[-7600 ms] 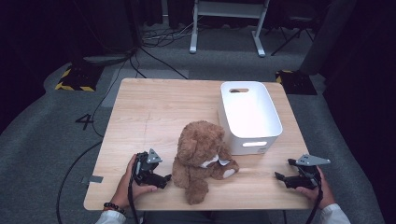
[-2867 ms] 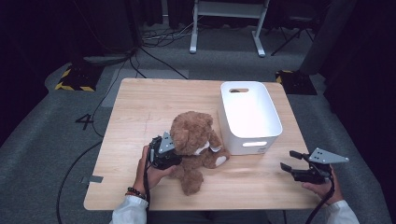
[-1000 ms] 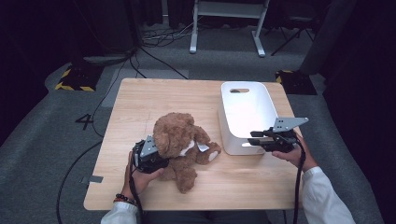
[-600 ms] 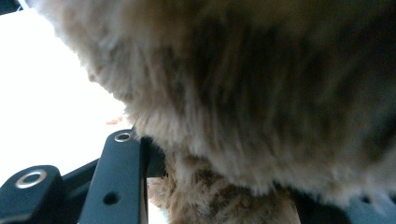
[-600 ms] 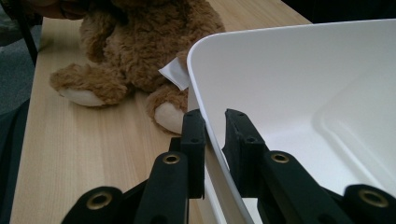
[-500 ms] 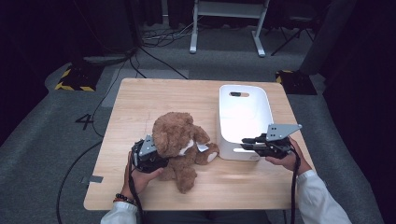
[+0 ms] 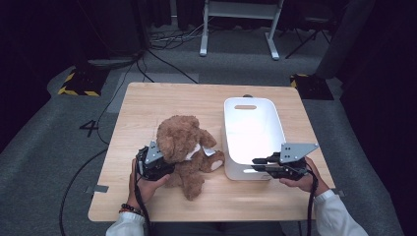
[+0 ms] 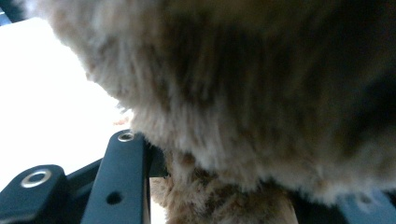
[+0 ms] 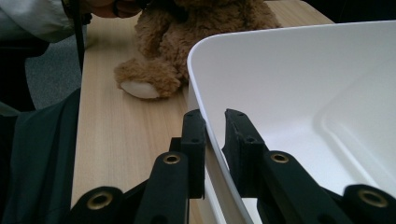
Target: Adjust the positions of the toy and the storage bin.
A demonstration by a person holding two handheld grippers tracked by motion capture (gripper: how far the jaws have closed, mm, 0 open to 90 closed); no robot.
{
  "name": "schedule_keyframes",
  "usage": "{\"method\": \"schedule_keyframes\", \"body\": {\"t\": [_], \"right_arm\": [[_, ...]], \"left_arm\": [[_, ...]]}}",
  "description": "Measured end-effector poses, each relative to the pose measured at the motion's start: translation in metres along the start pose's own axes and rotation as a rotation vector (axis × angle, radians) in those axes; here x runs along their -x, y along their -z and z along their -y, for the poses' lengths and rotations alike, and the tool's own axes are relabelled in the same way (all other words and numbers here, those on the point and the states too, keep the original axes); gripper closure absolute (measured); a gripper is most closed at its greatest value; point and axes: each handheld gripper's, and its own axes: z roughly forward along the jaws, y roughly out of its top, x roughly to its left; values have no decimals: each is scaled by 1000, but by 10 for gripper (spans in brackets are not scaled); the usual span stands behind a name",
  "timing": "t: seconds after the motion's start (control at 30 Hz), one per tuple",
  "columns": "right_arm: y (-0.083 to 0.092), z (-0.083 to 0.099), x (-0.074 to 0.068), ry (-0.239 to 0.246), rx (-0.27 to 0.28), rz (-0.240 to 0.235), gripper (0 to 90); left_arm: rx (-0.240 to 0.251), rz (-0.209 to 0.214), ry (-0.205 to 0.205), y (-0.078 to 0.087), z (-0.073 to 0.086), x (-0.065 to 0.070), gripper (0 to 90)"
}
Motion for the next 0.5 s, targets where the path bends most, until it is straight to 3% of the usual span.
{"method": "schedule_keyframes", "body": {"t": [0.13,0.5], "right_arm": [[1,0,-7,4,8,-7,783],[-1,-3,-19,16,10,-26,781]], "left_arm": [[5,-22,7,-1,-1,0,566],[18,-26,25,-5,-2,-4,570]]}}
